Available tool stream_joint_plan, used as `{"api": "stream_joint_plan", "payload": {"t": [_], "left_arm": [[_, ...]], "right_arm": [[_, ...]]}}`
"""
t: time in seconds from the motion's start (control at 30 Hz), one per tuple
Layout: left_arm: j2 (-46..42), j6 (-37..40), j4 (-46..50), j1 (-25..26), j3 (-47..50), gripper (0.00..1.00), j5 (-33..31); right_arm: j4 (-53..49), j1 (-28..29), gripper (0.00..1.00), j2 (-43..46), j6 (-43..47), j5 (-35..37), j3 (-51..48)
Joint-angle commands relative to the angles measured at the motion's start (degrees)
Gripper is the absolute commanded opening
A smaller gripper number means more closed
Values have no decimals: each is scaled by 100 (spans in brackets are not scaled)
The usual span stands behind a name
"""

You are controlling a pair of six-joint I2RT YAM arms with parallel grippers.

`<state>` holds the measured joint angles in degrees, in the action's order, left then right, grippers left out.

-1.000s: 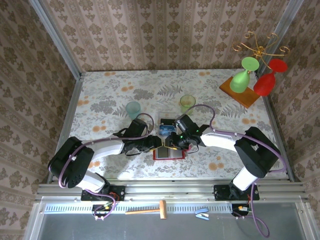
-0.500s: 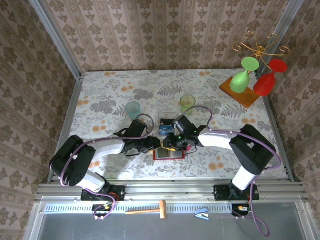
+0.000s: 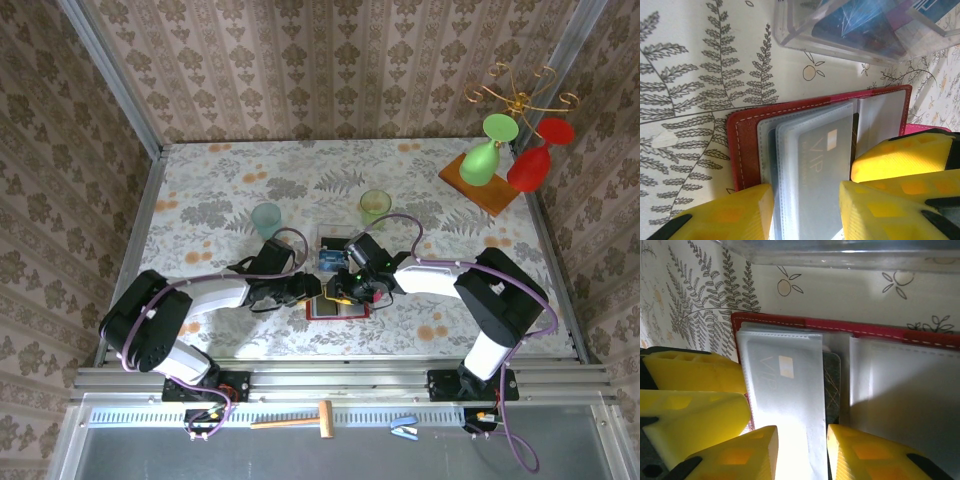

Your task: Take the credit cards out of the card holder

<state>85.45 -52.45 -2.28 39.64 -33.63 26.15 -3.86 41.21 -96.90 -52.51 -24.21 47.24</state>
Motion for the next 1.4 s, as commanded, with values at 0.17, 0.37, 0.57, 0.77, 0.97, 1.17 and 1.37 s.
{"api": "stream_joint_plan", "payload": {"t": [0.17,0.37,0.57,0.77,0.97,1.17,1.37], "left_arm": [[101,178,118,-67,-19,41,-14],[18,172,164,-74,-103,41,-9],[-129,233,397,-74,-317,41,-55],[-187,159,337,-66,-355,36,50],[-121,78,193,1,-346,18,180],[-81,68,128,62,-244,9,188],[11,46,13,70,-76,6,173]], "right_arm": [[-595,47,35,-48,214,340,180],[-664,38,35,160,268,431,206],[-676,44,36,353,276,491,191],[-673,28,36,407,276,513,124],[-561,19,36,376,241,448,49],[-421,7,36,277,189,305,13],[-318,-3,35,246,171,294,-86]]}}
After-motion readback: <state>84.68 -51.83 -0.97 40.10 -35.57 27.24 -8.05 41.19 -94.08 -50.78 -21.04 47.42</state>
